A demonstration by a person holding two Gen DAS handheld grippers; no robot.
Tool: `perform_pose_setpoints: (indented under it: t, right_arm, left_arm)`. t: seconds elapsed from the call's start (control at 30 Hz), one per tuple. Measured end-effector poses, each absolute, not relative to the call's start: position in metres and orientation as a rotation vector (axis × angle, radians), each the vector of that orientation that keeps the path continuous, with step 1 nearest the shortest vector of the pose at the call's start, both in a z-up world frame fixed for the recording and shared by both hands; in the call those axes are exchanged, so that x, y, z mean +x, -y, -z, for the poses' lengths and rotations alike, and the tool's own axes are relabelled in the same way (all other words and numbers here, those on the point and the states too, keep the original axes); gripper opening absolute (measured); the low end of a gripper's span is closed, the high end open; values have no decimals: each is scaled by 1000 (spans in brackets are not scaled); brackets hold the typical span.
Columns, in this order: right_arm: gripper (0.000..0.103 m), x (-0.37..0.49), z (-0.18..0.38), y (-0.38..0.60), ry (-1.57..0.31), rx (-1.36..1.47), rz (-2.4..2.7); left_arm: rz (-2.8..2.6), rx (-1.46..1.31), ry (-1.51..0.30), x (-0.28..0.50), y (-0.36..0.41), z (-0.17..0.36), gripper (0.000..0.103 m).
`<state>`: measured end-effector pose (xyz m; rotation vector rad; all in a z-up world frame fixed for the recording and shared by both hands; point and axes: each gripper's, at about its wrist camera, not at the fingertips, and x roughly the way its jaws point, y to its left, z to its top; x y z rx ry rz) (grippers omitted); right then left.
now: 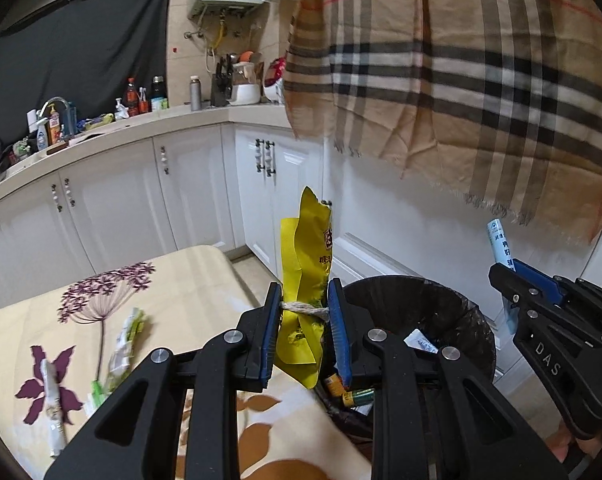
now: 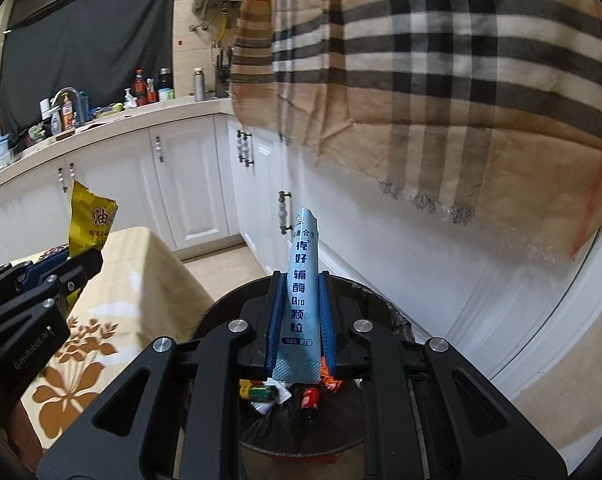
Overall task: Collect trash
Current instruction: 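Carry the blue tube and yellow wrapper over the bin and release both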
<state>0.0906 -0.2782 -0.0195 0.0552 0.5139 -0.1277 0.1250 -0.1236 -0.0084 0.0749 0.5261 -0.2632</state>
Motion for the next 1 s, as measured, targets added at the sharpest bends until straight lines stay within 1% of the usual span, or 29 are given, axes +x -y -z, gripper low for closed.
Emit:
perform_pose_setpoints:
  t: [0.47,0.5,0.53,0.6,0.63,0.67,0.8,1.0]
  right_arm:
    - [18,118,42,301,-532,73,176]
    - [20,120,43,304,-530,78,181]
    - [28,121,44,305,-531,79,184]
    - [35,121,48,308,-535,82,200]
    - [35,122,49,310,-538,88,201]
    - [35,123,50,311,-542,93,201]
    - [35,120,51,314,-546,95,206]
    - [35,111,47,311,-544,94,204]
  left_arm:
    - [278,121,-594,158,159,33,25]
    - [279,122,-604,160,161,35,25]
    - [281,124,-615,163,163,37,26]
    - [281,131,-636,167,166,41,33]
    - [279,130,-647,168,167,43,43]
    - [278,126,-649,169,166,43,47]
    - [277,114,-648,169,166,43,47]
    - [277,111,-640,163,160,39,51]
